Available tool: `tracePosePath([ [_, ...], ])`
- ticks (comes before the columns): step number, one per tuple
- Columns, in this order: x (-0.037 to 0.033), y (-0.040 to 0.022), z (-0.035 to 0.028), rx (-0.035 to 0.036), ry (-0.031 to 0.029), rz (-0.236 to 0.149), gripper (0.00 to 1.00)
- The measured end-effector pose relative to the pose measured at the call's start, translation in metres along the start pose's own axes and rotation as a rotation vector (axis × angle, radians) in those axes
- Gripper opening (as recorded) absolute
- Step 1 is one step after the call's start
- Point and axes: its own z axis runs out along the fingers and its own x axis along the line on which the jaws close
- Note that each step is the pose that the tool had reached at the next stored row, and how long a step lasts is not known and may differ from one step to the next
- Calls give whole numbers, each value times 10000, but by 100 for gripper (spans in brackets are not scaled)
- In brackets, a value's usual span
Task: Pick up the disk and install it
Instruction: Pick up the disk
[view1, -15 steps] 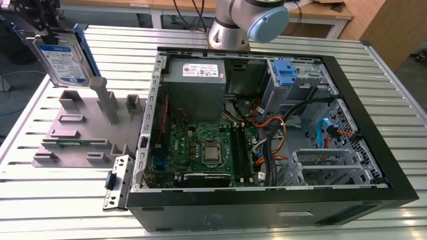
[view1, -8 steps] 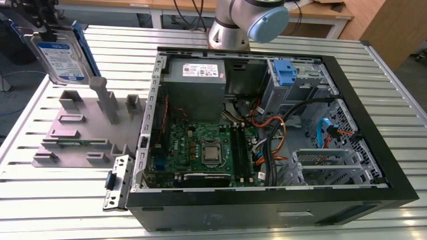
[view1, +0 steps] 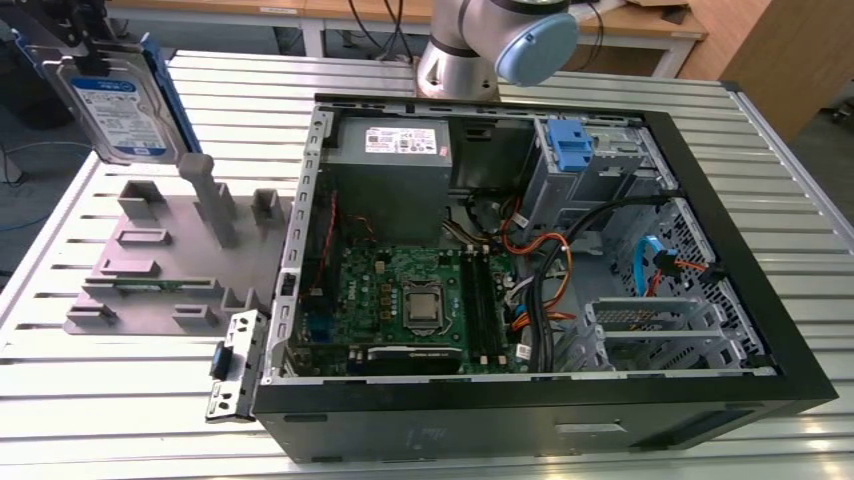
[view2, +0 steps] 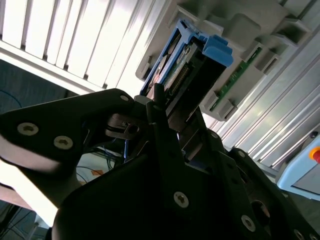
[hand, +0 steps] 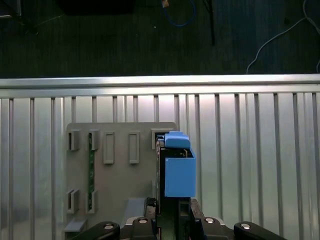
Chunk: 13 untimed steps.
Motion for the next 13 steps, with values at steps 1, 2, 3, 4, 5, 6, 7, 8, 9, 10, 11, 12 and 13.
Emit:
tracePosePath([
  [1,-1,0,-13,0,0,0,35],
  [2,-1,1,-21,0,0,0,35],
  [3,-1,1,-22,2,-1,0,35],
  [4,-1,1,-22,2,-1,0,35],
  [5,-1,1,-25,0,0,0,35],
  [6,-1,1,-27,0,0,0,35],
  [7,-1,1,-28,0,1,0,35],
  [8,-1,1,-27,0,0,0,35],
  [9,-1,1,-28,0,1,0,35],
  [10,-1,1,-28,0,0,0,35],
  [11,-1,1,-29,-1,0,0,35],
  [12,-1,1,-30,-1,1,0,35],
  [13,-1,1,-34,-2,2,0,35],
])
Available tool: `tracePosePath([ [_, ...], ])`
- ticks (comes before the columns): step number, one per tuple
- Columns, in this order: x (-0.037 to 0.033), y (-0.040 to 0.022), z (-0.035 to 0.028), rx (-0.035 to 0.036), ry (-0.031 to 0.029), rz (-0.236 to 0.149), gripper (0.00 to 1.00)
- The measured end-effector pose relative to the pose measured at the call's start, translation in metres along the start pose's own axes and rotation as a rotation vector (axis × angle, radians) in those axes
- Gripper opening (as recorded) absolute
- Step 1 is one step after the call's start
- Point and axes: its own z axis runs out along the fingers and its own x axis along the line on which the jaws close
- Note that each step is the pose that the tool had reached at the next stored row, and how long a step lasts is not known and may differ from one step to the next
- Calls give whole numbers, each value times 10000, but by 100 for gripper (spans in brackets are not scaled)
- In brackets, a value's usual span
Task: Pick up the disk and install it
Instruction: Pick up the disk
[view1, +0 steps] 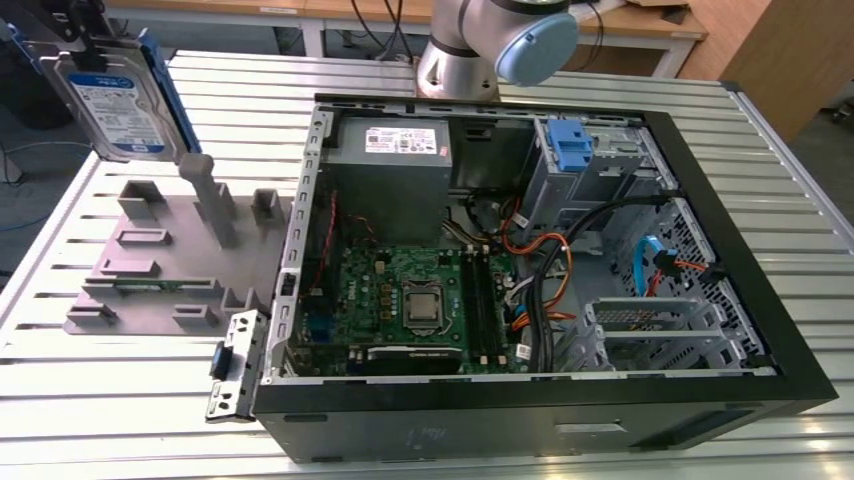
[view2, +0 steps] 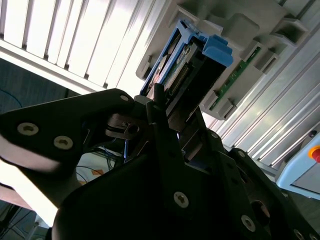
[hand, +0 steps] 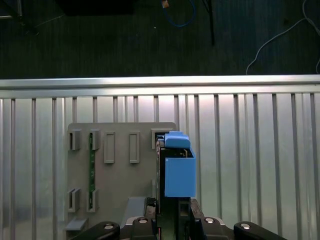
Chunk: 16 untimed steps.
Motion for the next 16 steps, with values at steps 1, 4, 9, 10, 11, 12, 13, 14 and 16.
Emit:
tracePosePath([
  [1,0,0,-4,0,0,0,35],
  [4,-1,0,-25,2,-1,0,35],
  [9,-4,2,-100,2,-1,0,35],
  [10,-5,3,-122,1,-1,0,35],
  [11,-5,3,-141,1,-1,0,35],
  [12,-6,3,-161,2,-1,-1,35],
  [13,-7,4,-181,3,-2,-1,35],
  [14,-8,4,-202,2,-1,-1,35],
  [16,-10,6,-242,2,0,0,35],
])
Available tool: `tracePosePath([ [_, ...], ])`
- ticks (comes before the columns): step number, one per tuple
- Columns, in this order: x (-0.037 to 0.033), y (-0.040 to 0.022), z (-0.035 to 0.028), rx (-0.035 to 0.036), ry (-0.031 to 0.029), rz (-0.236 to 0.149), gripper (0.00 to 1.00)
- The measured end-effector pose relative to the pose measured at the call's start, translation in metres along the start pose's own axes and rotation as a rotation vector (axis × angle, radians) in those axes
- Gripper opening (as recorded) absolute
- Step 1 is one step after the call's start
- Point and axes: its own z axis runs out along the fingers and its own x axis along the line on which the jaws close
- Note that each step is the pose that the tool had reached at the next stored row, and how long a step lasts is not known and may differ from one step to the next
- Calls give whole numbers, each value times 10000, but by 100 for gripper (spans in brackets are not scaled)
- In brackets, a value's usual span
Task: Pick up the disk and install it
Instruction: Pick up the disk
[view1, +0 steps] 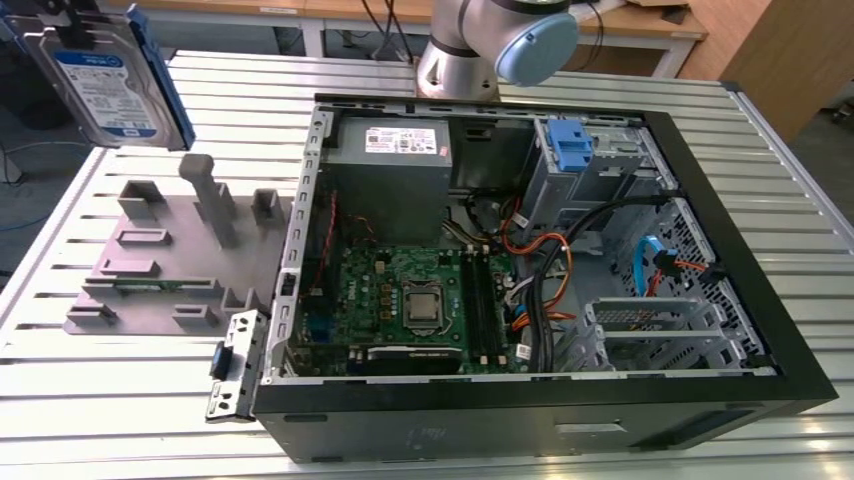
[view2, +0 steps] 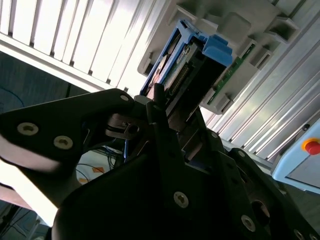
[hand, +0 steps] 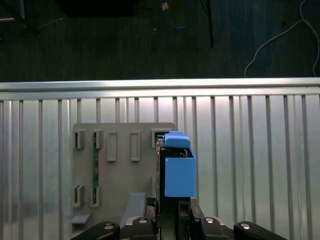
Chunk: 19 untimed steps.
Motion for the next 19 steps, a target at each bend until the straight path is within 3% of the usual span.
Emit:
tracePosePath([
  [13,-9,5,-219,2,-1,-1,35],
  [19,-10,6,-238,0,0,0,35],
])
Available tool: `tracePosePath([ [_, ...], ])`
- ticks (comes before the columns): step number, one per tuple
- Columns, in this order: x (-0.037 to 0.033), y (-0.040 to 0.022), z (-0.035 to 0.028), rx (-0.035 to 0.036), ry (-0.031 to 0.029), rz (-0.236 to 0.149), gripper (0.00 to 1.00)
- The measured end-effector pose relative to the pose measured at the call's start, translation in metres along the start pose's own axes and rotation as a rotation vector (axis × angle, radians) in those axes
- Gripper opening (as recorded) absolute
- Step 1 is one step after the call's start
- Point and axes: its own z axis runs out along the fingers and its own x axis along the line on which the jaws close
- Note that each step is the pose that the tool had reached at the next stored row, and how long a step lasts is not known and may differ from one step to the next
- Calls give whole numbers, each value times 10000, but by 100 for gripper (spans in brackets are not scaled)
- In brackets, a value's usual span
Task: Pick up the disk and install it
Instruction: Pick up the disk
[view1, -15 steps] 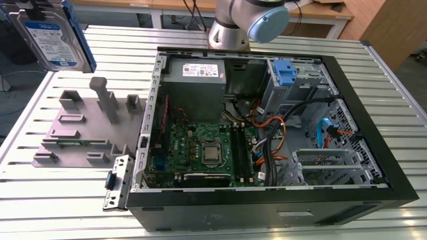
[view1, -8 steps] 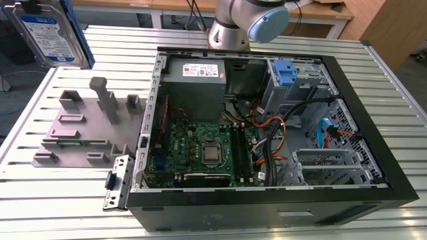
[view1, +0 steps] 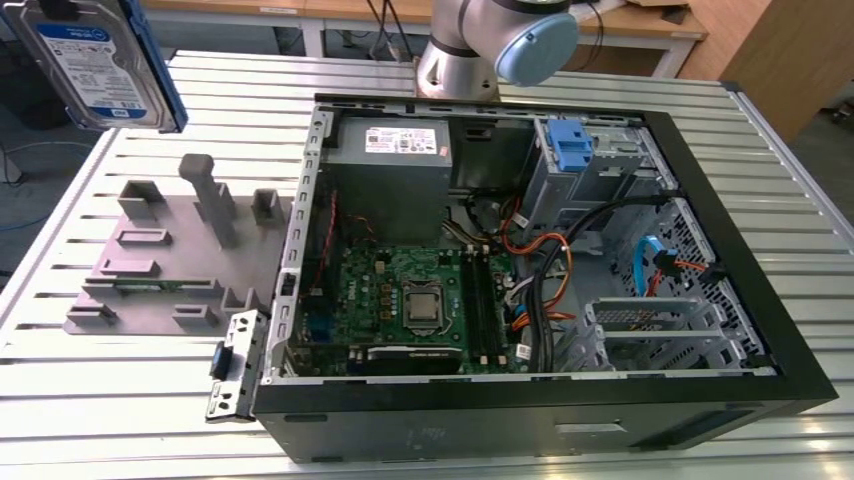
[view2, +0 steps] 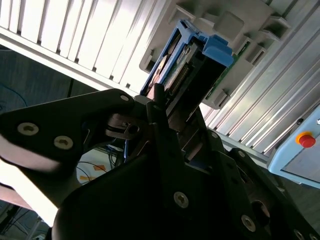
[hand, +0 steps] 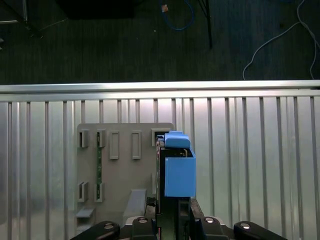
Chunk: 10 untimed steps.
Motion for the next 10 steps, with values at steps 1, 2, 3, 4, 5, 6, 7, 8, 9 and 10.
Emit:
tracePosePath([
  [1,0,0,0,0,0,-1,35],
  [2,0,0,-1,0,1,0,35],
  [3,0,0,0,0,0,0,35],
  [4,0,0,0,0,0,0,35],
  [5,0,0,-1,0,0,0,35],
  [6,0,0,-1,0,0,0,35],
  [7,0,0,-1,0,0,0,35],
  [8,0,0,-6,-3,2,0,35],
  [9,0,0,-11,-2,2,0,35],
  [10,-1,0,-20,-2,1,0,35],
])
